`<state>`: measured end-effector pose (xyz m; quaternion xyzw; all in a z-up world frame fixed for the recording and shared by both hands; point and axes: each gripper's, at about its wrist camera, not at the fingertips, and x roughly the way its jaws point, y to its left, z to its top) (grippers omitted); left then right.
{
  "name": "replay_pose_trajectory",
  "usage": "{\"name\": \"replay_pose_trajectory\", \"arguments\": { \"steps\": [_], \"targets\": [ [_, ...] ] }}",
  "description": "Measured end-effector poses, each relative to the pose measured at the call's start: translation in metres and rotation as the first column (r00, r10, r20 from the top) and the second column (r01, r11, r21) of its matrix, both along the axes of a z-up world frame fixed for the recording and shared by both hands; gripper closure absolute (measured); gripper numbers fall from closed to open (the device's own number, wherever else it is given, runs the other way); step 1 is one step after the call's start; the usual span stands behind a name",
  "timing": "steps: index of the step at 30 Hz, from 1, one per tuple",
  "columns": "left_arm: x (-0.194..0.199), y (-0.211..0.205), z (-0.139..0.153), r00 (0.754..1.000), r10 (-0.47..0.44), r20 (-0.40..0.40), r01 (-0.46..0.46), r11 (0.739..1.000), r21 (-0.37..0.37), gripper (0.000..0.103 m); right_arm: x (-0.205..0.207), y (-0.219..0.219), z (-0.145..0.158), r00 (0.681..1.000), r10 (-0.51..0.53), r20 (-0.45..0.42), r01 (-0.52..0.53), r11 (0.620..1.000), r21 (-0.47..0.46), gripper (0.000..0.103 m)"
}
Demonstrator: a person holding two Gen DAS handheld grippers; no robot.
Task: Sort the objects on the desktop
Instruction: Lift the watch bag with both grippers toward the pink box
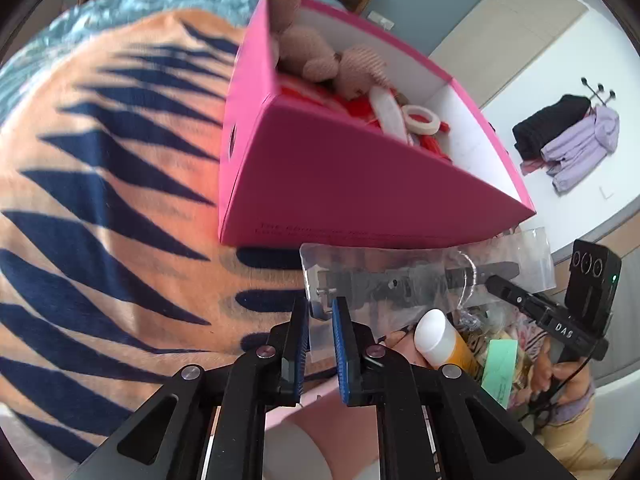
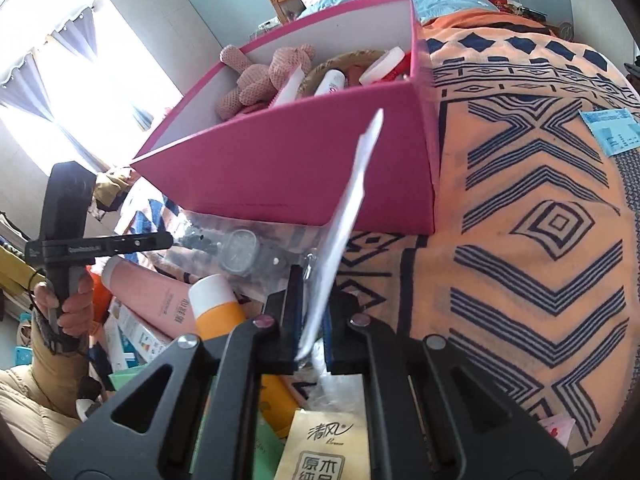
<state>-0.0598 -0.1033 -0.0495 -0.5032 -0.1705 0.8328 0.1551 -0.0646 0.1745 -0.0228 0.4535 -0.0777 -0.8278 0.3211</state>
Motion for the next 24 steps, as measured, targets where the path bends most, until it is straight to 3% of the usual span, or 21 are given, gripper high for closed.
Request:
{"name": "replay_pose_trajectory", "arguments": {
  "steps": [2, 5, 8, 10, 12, 16, 24],
  "targets": [
    [0.005, 0.001, 0.011, 0.999, -0.011, -0.032, 0.012, 1.000, 0.018, 0.096, 0.003, 0.000, 0.003, 1.000, 0.001, -0.012, -0.001, 1.000, -0.009, 0.095],
    [0.009, 0.012, 0.032, 0.994, -0.040, -0.103, 0.039, 0.999, -0.013, 0.096, 0.006, -0.002, 0.011, 0.999, 0.016, -0.029, -0.017, 0.999, -0.034, 0.096],
    [0.009, 0.019, 0.036, 0.991, -0.063, -0.114, 0.059, 0.998, -0.036, 0.096, 0.009, -0.006, 0.019, 0.998, 0.030, -0.058, -0.032, 0.999, -0.035, 0.096],
    [0.005, 0.016, 0.028, 0.996, -0.044, -0.083, 0.036, 0.995, -0.092, 0.086, 0.006, -0.005, 0.016, 0.999, 0.012, -0.049, -0.013, 1.000, -0.025, 0.096],
    [-0.002, 0.008, 0.016, 0.999, -0.023, -0.034, 0.018, 0.992, -0.126, 0.060, 0.004, -0.001, 0.013, 0.999, -0.002, -0.037, 0.001, 1.000, -0.028, 0.096],
    [-0.012, 0.002, -0.012, 0.998, -0.021, 0.062, 0.029, 0.993, -0.115, 0.060, 0.003, 0.005, 0.006, 0.999, -0.029, -0.039, 0.030, 0.999, 0.016, 0.096],
    [-0.021, 0.020, -0.017, 0.990, -0.107, 0.090, 0.115, 0.989, -0.090, 0.033, -0.003, 0.004, -0.007, 0.999, -0.043, -0.016, 0.044, 0.996, 0.079, 0.095]
  ]
}}
